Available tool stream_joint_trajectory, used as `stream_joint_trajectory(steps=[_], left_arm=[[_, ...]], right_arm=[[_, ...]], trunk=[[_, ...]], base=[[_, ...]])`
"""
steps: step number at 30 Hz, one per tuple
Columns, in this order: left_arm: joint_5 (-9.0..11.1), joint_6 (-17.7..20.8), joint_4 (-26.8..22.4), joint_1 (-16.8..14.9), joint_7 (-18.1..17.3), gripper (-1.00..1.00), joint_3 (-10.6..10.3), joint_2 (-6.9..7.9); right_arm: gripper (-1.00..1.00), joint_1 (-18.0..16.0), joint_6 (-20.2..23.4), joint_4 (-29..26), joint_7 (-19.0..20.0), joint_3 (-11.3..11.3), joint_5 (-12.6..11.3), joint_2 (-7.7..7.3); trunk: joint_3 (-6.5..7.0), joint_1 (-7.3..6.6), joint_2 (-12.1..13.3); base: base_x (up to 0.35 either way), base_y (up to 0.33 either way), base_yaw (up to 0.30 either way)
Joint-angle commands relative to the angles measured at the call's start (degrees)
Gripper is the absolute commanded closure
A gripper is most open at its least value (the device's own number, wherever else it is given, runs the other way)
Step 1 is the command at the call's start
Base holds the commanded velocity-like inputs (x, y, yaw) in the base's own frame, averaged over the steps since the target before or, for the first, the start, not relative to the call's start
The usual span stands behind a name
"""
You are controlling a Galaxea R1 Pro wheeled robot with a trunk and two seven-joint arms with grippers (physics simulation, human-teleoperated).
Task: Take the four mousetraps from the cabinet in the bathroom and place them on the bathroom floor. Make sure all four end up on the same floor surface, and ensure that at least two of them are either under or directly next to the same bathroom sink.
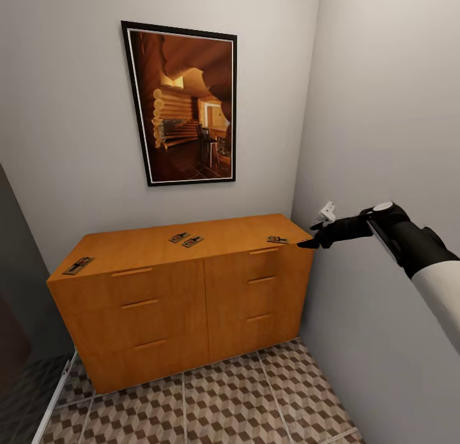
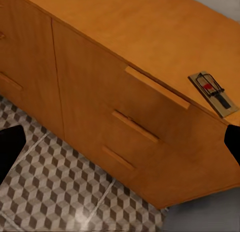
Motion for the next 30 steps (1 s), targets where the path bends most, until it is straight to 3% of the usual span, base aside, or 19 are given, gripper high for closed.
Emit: stream_joint_trajectory(steps=[1, 16, 20, 30], left_arm=[[0.29, -0.12, -0.02, -0.01, -0.01, -1.0, 0.02, 0.0], [0.38, -0.11, -0.02, 0.01, -0.01, -1.0, 0.01, 0.01], [0.36, -0.11, -0.02, 0.02, -0.01, -1.0, -0.03, 0.01], [0.36, -0.11, 0.04, 0.03, -0.01, -1.0, -0.05, 0.01]], right_arm=[[-1.0, -0.05, -0.04, 0.44, 0.5, 0.07, 0.16, -0.07], [-1.0, -0.05, -10.08, 12.02, 5.46, 0.05, 0.05, 0.2], [-1.0, -0.05, -11.51, 14.75, 5.19, 0.09, 0.18, 0.55], [-1.0, -0.05, -12.29, 20.4, 2.84, 0.02, 0.22, 2.99]], trunk=[[-0.06, 0.0, -0.03], [-0.06, 0.0, -0.03], [-0.06, 0.0, -0.03], [-0.06, 0.0, -0.03]], base=[[0.0, 0.0, 0.0], [0.0, 0.0, 0.0], [0.0, 0.0, 0.0], [0.0, 0.0, 0.0]])
